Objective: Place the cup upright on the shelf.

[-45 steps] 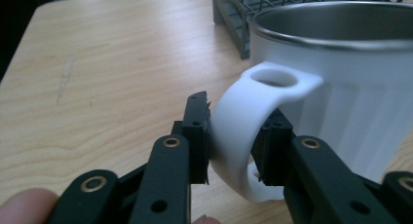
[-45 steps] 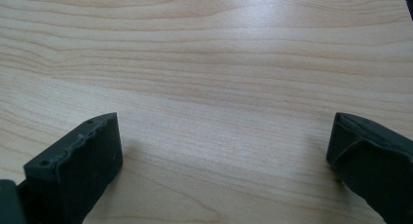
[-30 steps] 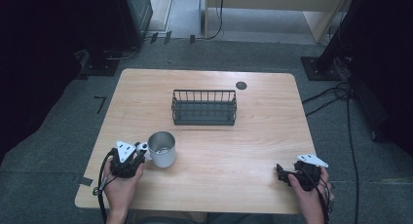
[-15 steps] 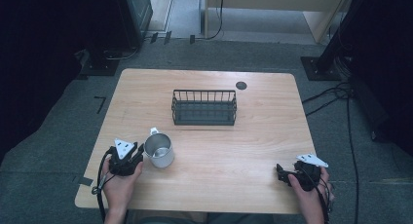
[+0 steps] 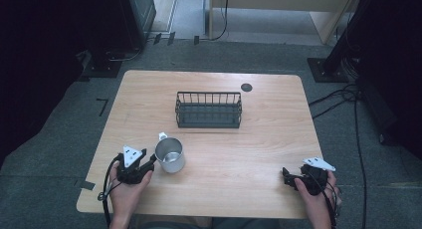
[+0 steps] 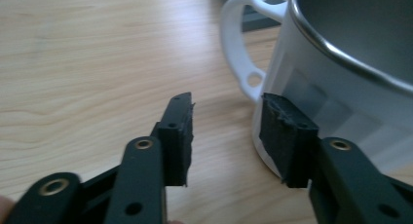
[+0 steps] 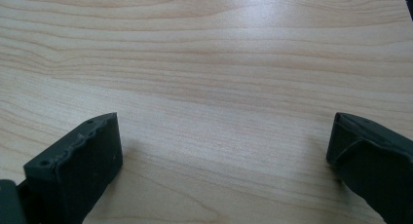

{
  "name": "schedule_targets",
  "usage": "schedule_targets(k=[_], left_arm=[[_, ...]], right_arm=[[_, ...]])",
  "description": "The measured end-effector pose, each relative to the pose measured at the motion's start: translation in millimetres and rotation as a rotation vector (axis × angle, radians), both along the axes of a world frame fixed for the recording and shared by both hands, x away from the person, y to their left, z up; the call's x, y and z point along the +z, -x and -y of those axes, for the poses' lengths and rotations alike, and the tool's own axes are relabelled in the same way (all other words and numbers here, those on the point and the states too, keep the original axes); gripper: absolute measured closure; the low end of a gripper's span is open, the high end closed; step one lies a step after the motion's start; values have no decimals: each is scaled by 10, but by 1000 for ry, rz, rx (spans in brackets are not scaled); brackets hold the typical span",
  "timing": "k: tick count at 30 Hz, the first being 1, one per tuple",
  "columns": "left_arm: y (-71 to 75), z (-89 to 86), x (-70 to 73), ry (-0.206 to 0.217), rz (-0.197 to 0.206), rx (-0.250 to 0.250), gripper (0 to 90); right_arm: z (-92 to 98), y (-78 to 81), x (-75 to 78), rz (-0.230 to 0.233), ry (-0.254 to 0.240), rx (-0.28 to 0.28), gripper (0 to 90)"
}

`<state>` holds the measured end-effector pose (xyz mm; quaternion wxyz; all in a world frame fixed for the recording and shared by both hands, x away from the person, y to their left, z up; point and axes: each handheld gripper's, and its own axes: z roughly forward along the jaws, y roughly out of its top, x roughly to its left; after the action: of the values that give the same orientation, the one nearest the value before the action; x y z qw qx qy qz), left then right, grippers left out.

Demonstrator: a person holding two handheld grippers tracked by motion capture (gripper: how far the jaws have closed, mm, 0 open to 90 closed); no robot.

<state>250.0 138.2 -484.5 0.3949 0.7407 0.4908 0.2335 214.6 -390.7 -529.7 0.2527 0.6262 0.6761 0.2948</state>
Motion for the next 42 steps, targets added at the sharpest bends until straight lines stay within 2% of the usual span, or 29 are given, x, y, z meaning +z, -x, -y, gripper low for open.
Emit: schedule_targets(k=[2, 4, 6, 7, 8, 11, 13, 17, 25, 27, 29, 34, 42], left_arm=[[12, 19, -5, 7, -5, -15, 470], [44, 89, -7, 12, -16, -59, 401], [72, 143, -3, 18, -24, -94, 365], [72, 143, -3, 18, -24, -94, 345], [96, 191, 0, 12, -19, -121, 335], [70, 185, -1, 27, -10, -116, 301], [27, 152, 3, 29, -4, -95, 305], [-90, 146, 28, -6, 20, -54, 378], [-341, 341, 8, -104, 56, -45, 527], [-399, 350, -15, -102, 58, -45, 573], [-434, 351, -30, -79, 59, -60, 616], [-416, 398, -26, -77, 75, -72, 790], [-339, 458, 17, -59, 110, -9, 830]], right_arm=[[0, 0, 0, 0, 0, 0, 0], [0, 0, 0, 0, 0, 0, 0], [0, 0, 0, 0, 0, 0, 0], [0, 0, 0, 0, 0, 0, 0], [0, 0, 0, 0, 0, 0, 0], [0, 0, 0, 0, 0, 0, 0], [0, 0, 0, 0, 0, 0, 0], [0, 0, 0, 0, 0, 0, 0], [0, 0, 0, 0, 0, 0, 0], [0, 0, 0, 0, 0, 0, 0], [0, 0, 0, 0, 0, 0, 0], [0, 0, 0, 0, 0, 0, 0], [0, 0, 0, 0, 0, 0, 0]])
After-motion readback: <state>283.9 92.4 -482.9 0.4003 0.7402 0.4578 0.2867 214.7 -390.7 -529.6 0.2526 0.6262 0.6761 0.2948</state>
